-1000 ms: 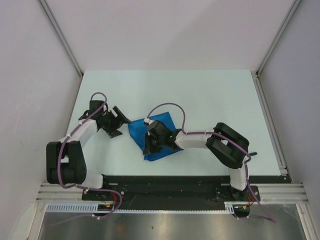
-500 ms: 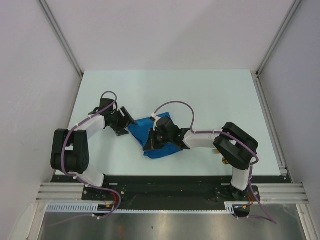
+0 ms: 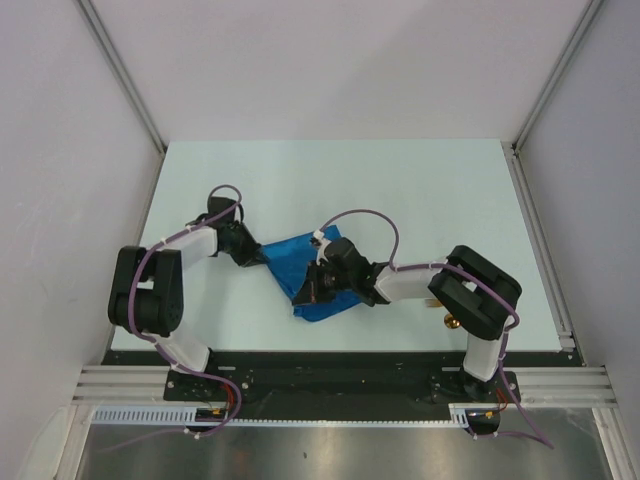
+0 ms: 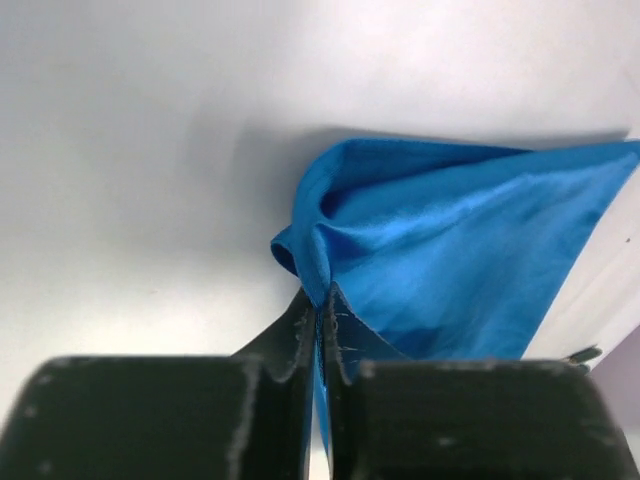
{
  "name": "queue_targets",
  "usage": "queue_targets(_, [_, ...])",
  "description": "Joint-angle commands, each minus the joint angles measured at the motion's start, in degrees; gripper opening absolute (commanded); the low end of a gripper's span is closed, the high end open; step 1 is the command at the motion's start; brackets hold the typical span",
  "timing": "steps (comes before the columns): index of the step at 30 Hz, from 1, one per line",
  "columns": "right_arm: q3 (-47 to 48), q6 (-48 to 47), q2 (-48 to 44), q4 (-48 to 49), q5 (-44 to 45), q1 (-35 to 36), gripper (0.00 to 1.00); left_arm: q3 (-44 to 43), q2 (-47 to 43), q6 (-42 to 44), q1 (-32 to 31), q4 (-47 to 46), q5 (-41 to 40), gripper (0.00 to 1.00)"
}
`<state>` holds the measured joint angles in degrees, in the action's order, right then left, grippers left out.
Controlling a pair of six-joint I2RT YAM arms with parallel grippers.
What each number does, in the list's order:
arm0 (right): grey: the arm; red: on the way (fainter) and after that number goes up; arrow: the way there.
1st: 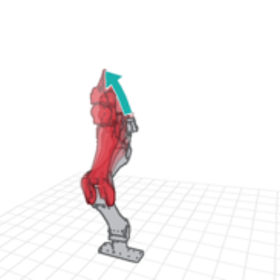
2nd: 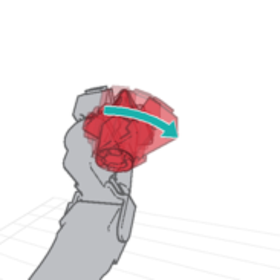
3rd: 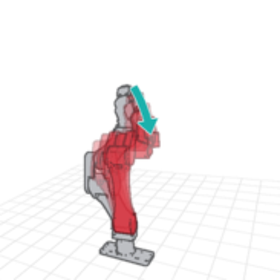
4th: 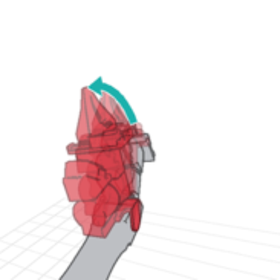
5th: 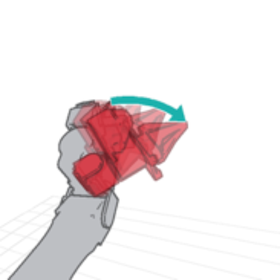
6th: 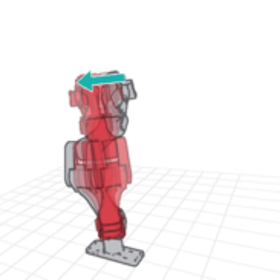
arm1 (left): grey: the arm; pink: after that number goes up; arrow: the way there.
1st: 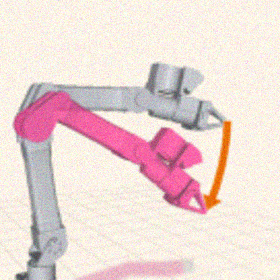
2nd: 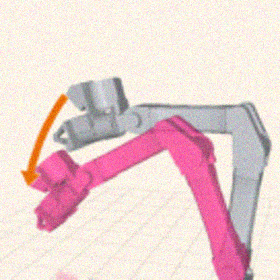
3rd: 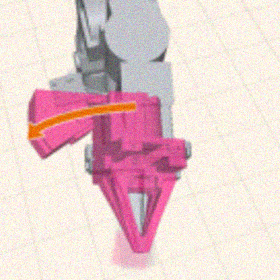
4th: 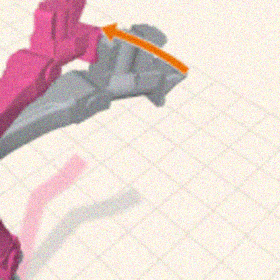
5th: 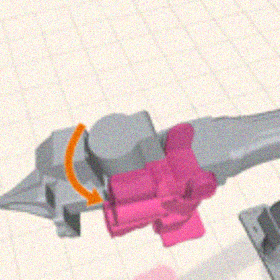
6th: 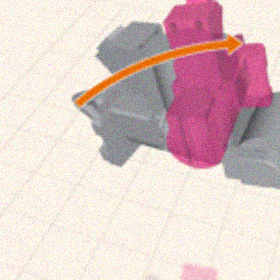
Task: Fold the napkin into a case and place the utensils inside
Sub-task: Pick up the lower triangle-folded napkin from the center of the board, then fold the upper triangle-folded napkin at the center of the board.
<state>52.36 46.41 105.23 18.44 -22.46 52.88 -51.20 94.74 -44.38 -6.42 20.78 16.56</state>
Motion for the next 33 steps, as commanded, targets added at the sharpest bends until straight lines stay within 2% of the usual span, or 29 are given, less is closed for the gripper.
queue_targets(1, [-3.9, 5.1, -3.3, 6.2, -4.2, -2.0, 0.0, -7.1, -1.1, 1.8, -3.9, 2.8, -8.7, 0.0])
queue_targets(6, [-10.4, 11.4, -2.4, 18.2, -10.5, -4.2, 0.0, -18.1, 3.8, 1.1, -13.6, 13.5, -25.4, 0.0])
queue_targets(11, [-15.0, 13.2, -1.3, 23.0, -14.5, -6.0, 0.0, -27.6, 10.0, -2.2, -20.0, 21.8, -33.6, 0.0])
queue_targets(14, [-16.8, 10.9, -2.7, 22.1, -14.9, -7.3, 0.0, -30.5, 12.8, -3.8, -21.4, 23.3, -34.5, 0.0])
queue_targets(20, [-16.9, 3.5, -5.9, 9.9, -13.4, -9.4, 0.0, -35.6, 16.8, -6.3, -24.6, 24.9, -36.2, 0.0])
queue_targets(26, [-16.8, -1.1, -7.4, 3.7, -12.2, -11.0, 0.0, -40.2, 20.0, -8.0, -26.1, 26.1, -37.6, 0.0])
queue_targets(33, [-17.1, -3.0, -6.7, 2.0, -11.0, -11.5, 0.0, -42.9, 23.0, -7.7, -27.3, 25.8, -37.0, 0.0])
